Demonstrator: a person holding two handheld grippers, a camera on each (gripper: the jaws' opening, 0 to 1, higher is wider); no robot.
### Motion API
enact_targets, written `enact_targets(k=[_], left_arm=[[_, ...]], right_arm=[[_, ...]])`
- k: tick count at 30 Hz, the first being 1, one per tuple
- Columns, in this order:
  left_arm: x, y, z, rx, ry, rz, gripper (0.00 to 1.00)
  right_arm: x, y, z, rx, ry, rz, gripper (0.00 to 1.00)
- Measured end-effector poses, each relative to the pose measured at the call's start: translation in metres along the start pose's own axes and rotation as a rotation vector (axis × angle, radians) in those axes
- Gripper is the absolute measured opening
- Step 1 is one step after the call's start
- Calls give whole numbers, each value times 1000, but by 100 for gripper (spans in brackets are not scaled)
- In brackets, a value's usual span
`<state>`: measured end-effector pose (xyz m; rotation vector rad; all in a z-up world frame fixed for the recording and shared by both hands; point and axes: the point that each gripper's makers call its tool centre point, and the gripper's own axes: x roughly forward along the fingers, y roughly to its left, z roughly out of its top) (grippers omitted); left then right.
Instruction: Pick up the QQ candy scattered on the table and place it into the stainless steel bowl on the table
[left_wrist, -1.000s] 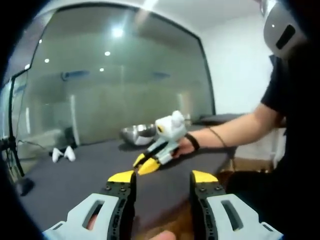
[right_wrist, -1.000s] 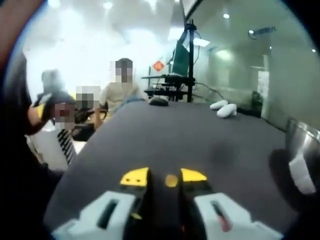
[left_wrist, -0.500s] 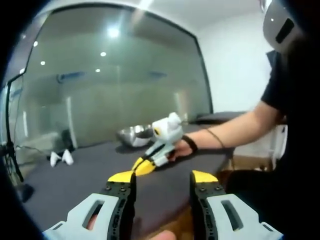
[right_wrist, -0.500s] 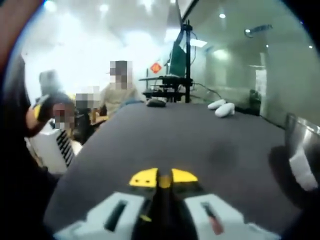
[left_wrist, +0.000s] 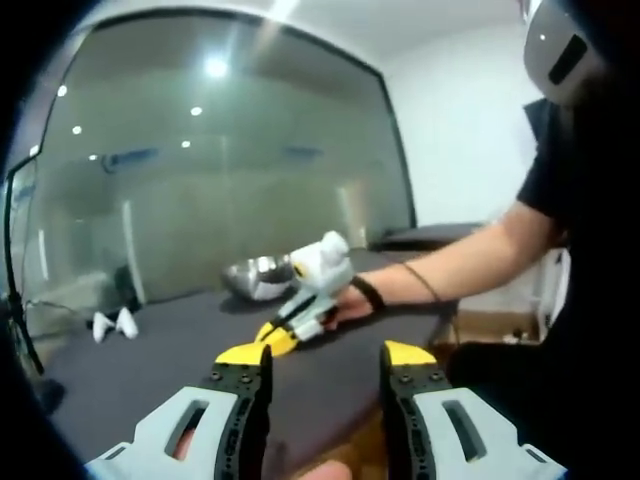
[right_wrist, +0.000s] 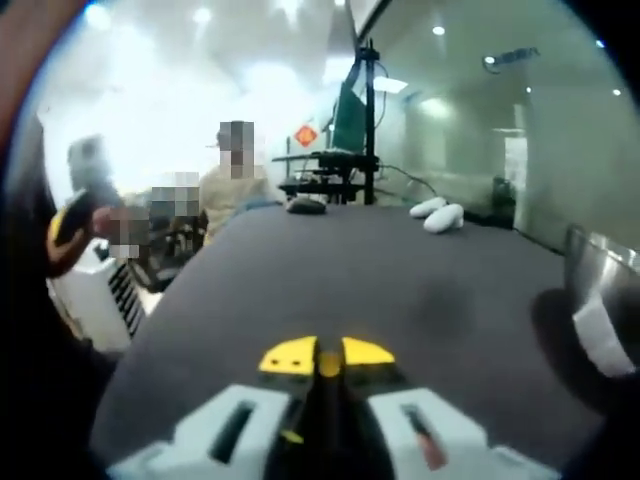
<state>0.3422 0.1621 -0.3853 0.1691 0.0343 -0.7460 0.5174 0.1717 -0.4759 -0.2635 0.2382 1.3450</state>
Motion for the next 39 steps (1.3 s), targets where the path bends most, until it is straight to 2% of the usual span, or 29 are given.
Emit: enact_targets(k=[6,11,19,24,29,39], left_arm=[[8,-5,5,26,1,-16,44],[18,-9,11,39,-15,-37,44],[45,-25,13,41,-22,-108,44],[61,-37,15,42,-30,-156,44],[72,-44,13,42,-30,-185,44],[75,-41,14,32,-36,-193,45]], right_arm=[[-21,-3,7,-16,-25,-29,9],[-57,-22,8,8,-56,-97,9],[-114,-43,0,33,-77,-200,9],[-139,-52,-13,44,-67,-247,9],[-152,-60,-15,83,-72,-273,9],[-148,-74,9,64,-113,-274,9]])
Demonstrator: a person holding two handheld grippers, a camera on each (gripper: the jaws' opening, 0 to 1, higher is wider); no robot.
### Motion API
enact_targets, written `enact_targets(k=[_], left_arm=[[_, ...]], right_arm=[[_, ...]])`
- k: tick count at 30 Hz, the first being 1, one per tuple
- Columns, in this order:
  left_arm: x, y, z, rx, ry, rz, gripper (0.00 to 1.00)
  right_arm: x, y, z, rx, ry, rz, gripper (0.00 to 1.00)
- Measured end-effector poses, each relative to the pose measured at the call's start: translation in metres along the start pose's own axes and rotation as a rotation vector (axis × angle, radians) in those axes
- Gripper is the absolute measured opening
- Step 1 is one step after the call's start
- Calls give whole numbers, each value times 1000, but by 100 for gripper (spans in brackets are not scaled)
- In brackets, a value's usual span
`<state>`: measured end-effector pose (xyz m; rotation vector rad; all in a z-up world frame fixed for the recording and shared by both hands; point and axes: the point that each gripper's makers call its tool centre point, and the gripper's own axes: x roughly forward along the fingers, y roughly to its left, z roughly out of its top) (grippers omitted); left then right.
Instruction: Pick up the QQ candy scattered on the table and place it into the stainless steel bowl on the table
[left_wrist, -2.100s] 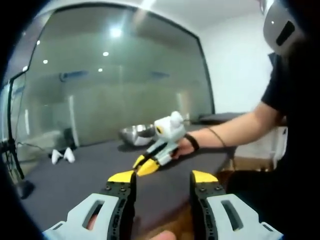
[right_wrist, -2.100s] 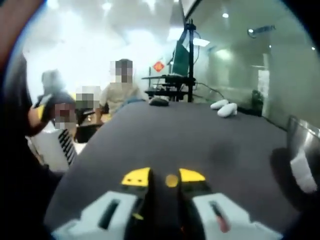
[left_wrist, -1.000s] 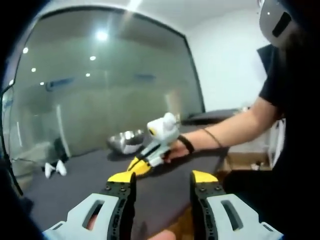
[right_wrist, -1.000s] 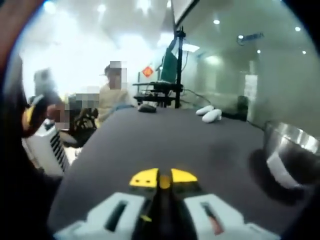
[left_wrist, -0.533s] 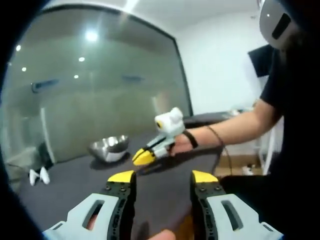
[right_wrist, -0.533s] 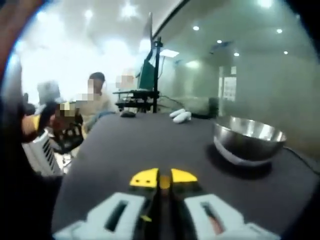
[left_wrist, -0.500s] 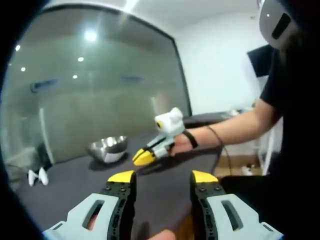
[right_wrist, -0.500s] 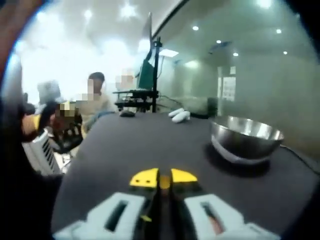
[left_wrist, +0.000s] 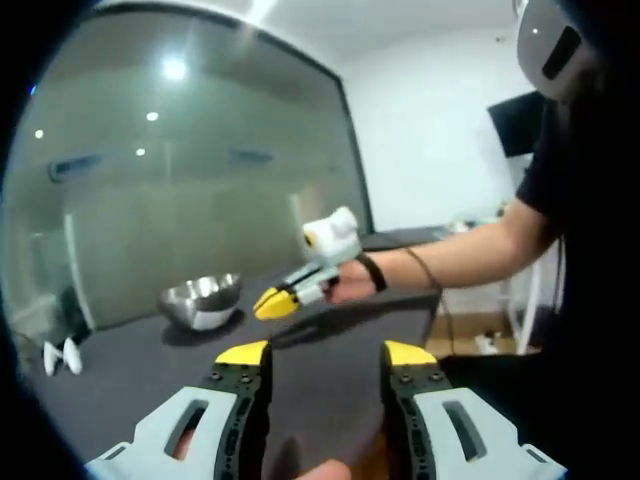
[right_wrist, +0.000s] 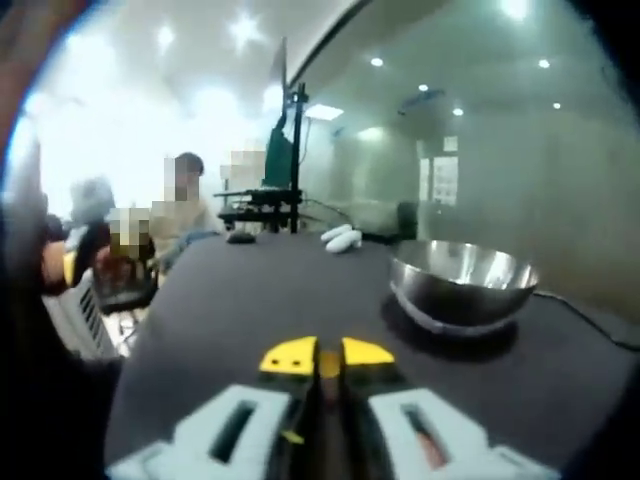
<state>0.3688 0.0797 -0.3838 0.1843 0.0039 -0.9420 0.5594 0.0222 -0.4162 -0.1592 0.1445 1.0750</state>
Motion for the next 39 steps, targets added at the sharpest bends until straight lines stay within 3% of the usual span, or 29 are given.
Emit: enact_targets(k=[7,14,19,26,28,29,30,33,39], left_arm=[[5,3,-1,-21,-21,-2,45],[6,4,-3,-15,-14,2,45],[4,7,-4,-17,-10,15,45],[2,8,-6,-25,-5,26,45],[3,7,-8,-25,0,24,45],[3,7,-8,-25,0,23,45],[3,7,-8,-28,-1,22,45],[4,8,-11,-31,6,21,45],[5,9,-12,-39,3,20,45]], right_arm=[[15,-39,40,15,-52,-65,9],[38,-120,78,11,-77,-218,9],[52,-149,85,15,-63,-286,9],[62,-149,91,-2,-54,-294,9],[63,-149,101,3,-126,-278,19],[62,-149,100,3,-127,-276,29],[62,-149,100,3,-127,-282,30],[57,-156,96,14,-119,-307,21],[52,-154,93,42,-121,-292,22]])
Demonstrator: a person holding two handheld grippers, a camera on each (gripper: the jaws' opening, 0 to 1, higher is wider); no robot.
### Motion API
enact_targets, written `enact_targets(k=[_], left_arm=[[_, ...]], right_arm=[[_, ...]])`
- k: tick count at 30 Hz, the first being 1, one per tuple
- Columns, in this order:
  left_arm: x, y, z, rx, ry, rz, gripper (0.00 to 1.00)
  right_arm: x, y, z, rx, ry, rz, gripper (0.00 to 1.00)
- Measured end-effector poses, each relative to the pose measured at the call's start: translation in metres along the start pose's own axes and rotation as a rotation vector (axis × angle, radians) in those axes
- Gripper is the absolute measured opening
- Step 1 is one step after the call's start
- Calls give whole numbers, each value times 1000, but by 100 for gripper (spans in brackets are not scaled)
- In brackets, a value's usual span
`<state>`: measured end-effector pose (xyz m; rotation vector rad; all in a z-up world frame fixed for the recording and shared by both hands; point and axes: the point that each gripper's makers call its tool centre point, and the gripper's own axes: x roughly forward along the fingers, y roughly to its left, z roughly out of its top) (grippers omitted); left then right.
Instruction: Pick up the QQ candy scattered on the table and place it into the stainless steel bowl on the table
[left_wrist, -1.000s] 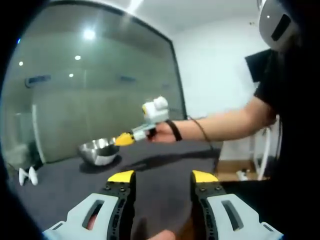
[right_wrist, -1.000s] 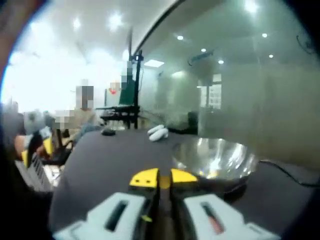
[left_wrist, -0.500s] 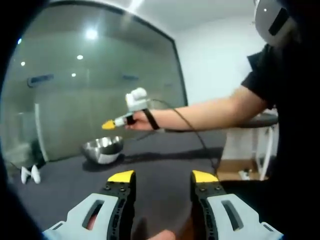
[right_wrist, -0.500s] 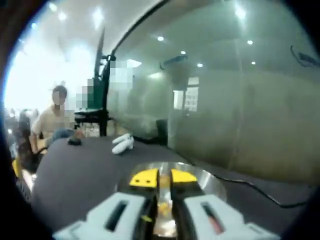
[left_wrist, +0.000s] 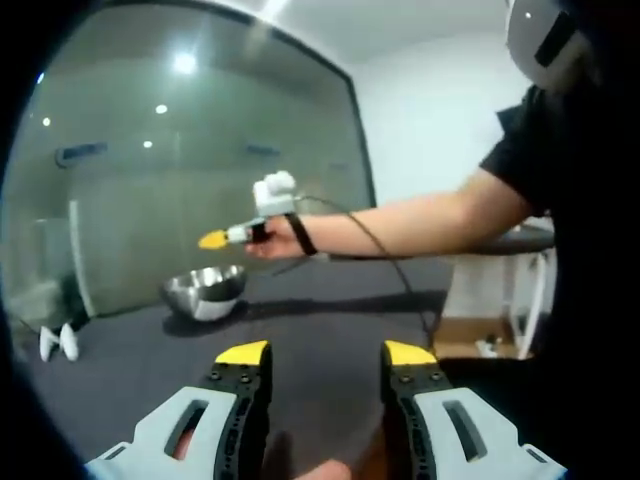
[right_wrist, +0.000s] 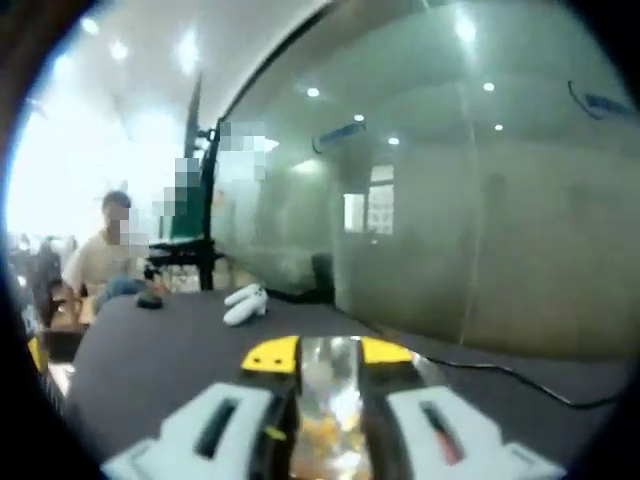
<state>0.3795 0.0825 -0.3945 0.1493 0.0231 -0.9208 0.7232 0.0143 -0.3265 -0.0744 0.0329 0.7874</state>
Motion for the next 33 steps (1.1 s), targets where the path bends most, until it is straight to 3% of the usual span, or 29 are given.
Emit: enact_targets(k=[25,29,33], left_arm=[[1,-4,0,8,7,-8,45],[0,-2,1,7,3,-4,45],[1,0,1,5,-1,-3,45]], right_arm=[[-27,12,1,-26,22,23,21],[-60,19,2,-8,-11,27,22],[-109,33,-12,-9,-18,19,22]])
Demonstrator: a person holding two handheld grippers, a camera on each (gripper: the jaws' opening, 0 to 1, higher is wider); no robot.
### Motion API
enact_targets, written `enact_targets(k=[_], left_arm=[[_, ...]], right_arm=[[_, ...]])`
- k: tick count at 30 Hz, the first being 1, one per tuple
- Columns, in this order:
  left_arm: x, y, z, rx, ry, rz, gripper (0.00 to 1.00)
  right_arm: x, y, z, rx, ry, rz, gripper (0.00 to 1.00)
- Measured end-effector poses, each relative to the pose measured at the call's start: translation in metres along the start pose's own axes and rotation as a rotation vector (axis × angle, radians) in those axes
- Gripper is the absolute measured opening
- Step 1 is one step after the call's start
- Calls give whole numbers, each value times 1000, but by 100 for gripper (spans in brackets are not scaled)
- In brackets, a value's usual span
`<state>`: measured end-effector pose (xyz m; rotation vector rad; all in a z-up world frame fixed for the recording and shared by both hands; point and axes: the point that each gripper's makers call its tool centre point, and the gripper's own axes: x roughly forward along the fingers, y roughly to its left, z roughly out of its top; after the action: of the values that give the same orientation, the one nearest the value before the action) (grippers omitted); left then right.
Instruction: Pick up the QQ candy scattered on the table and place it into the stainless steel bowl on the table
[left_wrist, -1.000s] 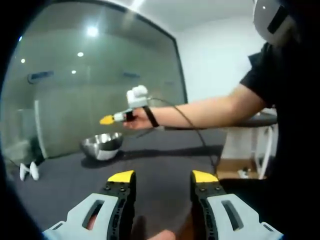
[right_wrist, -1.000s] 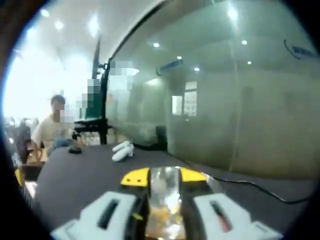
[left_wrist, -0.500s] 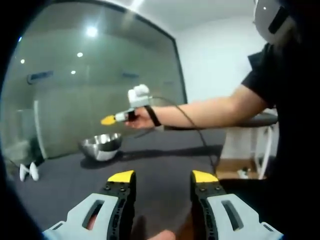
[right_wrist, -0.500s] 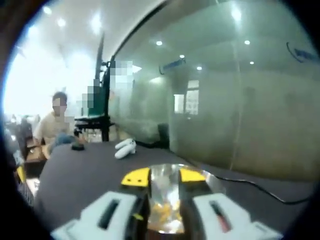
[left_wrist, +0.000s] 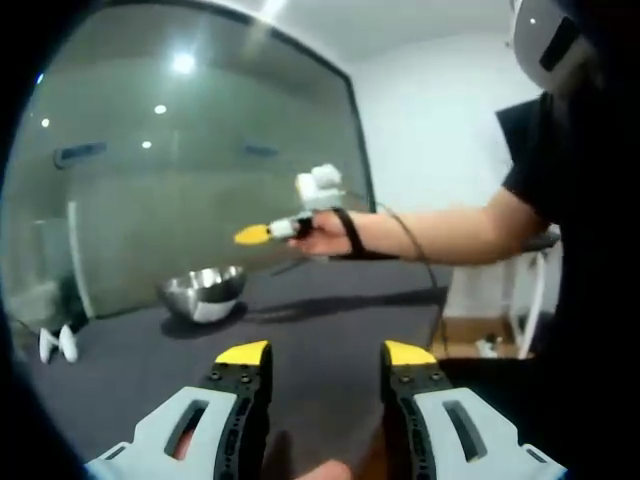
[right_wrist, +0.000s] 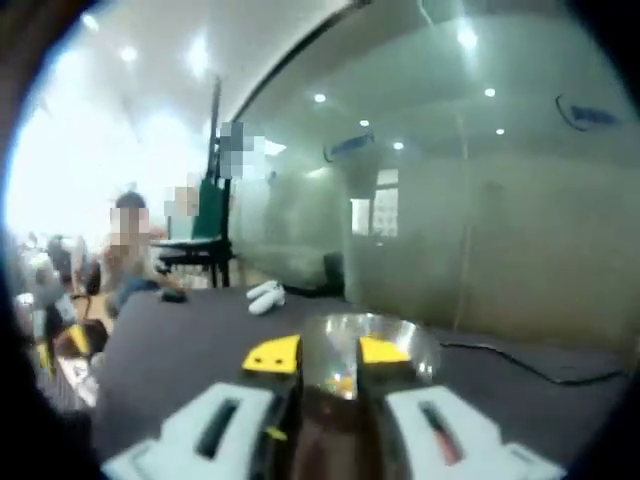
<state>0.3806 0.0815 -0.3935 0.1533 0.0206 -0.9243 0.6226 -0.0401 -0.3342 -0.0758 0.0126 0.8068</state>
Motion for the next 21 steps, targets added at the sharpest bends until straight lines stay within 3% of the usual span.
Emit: enact_targets(k=[3,5,12,15,17,21], left_arm=[[2,1,0,0,-3,-8,45],[3,2,0,-2,-8,-8,45],[6,6,0,-6,-15,-9,45],[6,5,0,-5,-17,-10,44],[6,5,0,-5,-18,-8,44],[5,5,0,-8,-23,-1,44]], right_arm=[[-42,9,-15,-8,14,-16,22],[-66,13,-24,32,20,-27,23],[-135,29,-42,45,31,-110,22],[-153,36,-44,48,19,-130,23],[-159,38,-45,-8,28,-156,23],[-159,56,-45,93,-12,-114,24]])
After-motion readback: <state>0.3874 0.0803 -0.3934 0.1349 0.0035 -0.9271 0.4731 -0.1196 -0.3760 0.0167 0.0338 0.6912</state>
